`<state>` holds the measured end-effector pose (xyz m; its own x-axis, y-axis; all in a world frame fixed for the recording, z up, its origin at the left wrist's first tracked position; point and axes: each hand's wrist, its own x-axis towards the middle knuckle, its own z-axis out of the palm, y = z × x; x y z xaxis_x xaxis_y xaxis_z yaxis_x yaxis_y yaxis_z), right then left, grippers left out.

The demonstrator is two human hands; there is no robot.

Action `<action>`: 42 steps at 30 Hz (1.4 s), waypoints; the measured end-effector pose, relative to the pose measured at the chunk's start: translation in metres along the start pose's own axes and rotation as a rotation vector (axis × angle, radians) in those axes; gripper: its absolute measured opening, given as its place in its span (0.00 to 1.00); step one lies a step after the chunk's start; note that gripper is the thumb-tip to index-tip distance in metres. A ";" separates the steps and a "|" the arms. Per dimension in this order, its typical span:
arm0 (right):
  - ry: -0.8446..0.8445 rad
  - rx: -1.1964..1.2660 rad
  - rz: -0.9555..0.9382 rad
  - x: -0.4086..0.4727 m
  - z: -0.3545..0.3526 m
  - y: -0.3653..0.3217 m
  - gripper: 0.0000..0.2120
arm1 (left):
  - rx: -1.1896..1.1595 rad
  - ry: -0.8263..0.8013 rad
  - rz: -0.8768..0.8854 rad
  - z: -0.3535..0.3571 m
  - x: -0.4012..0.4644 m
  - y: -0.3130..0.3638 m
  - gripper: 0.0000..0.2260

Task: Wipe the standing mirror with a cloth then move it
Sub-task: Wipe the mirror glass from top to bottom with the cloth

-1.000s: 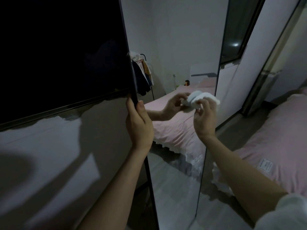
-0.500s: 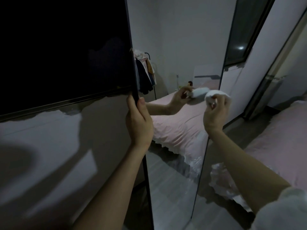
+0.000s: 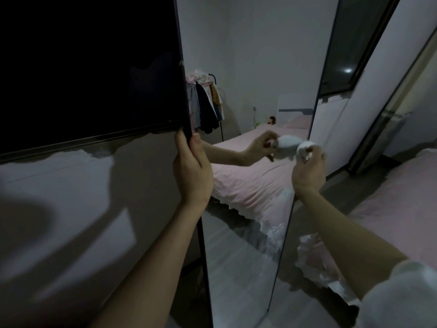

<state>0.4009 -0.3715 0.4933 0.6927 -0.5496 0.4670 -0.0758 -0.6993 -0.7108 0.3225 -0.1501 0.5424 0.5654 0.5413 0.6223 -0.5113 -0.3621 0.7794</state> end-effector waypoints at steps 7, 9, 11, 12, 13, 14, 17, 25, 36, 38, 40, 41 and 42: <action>-0.116 0.010 -0.073 0.023 0.001 -0.004 0.12 | 0.005 0.009 0.014 0.005 -0.001 0.003 0.16; -0.265 -0.109 0.026 0.014 0.008 0.022 0.11 | 0.009 0.022 0.014 0.003 0.000 0.001 0.15; -0.420 -0.146 0.136 -0.002 0.011 0.043 0.13 | 0.019 0.028 0.013 0.000 0.000 -0.001 0.14; -0.465 -0.109 0.221 -0.011 0.011 0.047 0.13 | 0.024 0.030 0.014 -0.001 0.001 -0.002 0.14; -0.444 -0.080 0.288 -0.018 0.013 0.048 0.12 | 0.026 0.032 0.017 -0.002 0.001 -0.003 0.13; -0.379 -0.073 0.306 -0.020 0.015 0.045 0.11 | 0.026 0.033 0.018 -0.002 0.001 -0.003 0.13; -0.116 0.079 0.218 -0.010 0.011 0.019 0.11 | 0.013 0.019 0.005 -0.001 0.000 -0.001 0.14; -0.266 0.089 0.155 0.000 0.006 0.011 0.13 | -0.006 0.010 -0.002 0.001 -0.001 -0.003 0.15; -0.132 0.221 0.347 -0.051 0.001 -0.002 0.14 | -0.018 -0.047 -0.035 -0.002 0.000 -0.004 0.15; -0.043 0.238 0.133 -0.058 -0.006 -0.018 0.14 | -0.024 -0.042 -0.034 -0.003 0.000 -0.005 0.16; -0.011 0.258 -0.136 -0.069 -0.010 -0.029 0.15 | -0.030 -0.047 -0.041 -0.003 0.000 -0.004 0.15; -0.002 0.253 -0.268 -0.077 -0.011 -0.032 0.15 | -0.027 -0.051 -0.043 -0.004 0.000 -0.005 0.16; -0.008 0.238 -0.377 -0.085 -0.011 -0.035 0.14 | -0.025 -0.054 -0.045 -0.004 0.000 -0.005 0.16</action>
<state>0.3366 -0.3054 0.4836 0.6458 -0.2720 0.7134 0.3501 -0.7248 -0.5933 0.3224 -0.1457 0.5380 0.6221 0.5142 0.5904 -0.5003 -0.3190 0.8049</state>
